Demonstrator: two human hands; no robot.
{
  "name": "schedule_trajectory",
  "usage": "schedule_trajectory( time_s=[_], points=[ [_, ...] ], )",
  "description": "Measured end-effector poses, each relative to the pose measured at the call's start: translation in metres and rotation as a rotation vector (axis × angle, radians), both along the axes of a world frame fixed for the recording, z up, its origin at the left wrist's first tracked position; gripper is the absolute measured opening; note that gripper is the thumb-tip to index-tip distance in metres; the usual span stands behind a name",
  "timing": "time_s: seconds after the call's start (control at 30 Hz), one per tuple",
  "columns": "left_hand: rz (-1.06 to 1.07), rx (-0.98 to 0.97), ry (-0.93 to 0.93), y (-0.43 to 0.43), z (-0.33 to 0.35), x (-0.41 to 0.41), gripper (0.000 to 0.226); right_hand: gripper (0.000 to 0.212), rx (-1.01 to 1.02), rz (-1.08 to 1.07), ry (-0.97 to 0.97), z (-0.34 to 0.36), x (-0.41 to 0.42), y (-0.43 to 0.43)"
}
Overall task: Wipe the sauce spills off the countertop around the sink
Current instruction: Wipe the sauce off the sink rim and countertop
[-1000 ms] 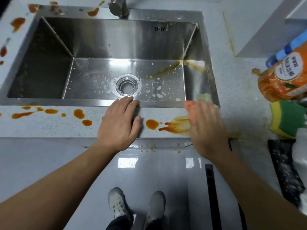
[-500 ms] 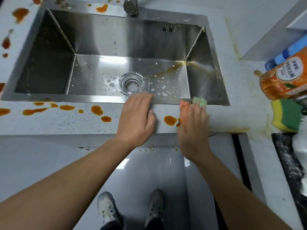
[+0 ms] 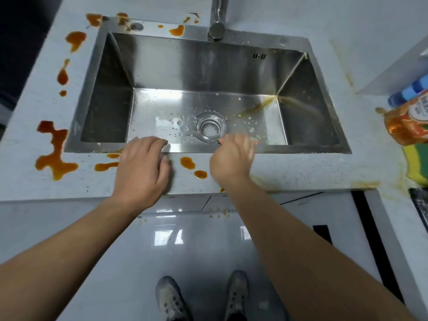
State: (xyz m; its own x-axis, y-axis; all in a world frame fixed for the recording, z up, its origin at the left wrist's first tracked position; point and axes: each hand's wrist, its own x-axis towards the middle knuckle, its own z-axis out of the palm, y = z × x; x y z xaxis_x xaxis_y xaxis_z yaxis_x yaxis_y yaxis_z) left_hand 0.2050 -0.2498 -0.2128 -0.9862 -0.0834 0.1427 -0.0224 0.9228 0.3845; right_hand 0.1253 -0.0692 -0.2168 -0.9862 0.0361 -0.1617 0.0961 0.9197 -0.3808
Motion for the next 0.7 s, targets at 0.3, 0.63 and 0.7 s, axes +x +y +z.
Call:
schedule_trajectory(
  time_s=[0.3, 0.63, 0.7],
  points=[
    [-0.045, 0.043, 0.015, -0.006, -0.01, 0.0, 0.034, 0.024, -0.696, -0.42, 0.131, 0.074, -0.004, 0.054],
    [-0.026, 0.037, 0.017, -0.004, -0.013, -0.001, 0.035, 0.052, 0.09, 0.473, 0.198, -0.025, 0.073, 0.028],
    [-0.025, 0.042, 0.024, -0.004, -0.014, -0.002, 0.033, 0.053, 0.167, 0.437, 0.211, -0.025, 0.046, 0.014]
  ],
)
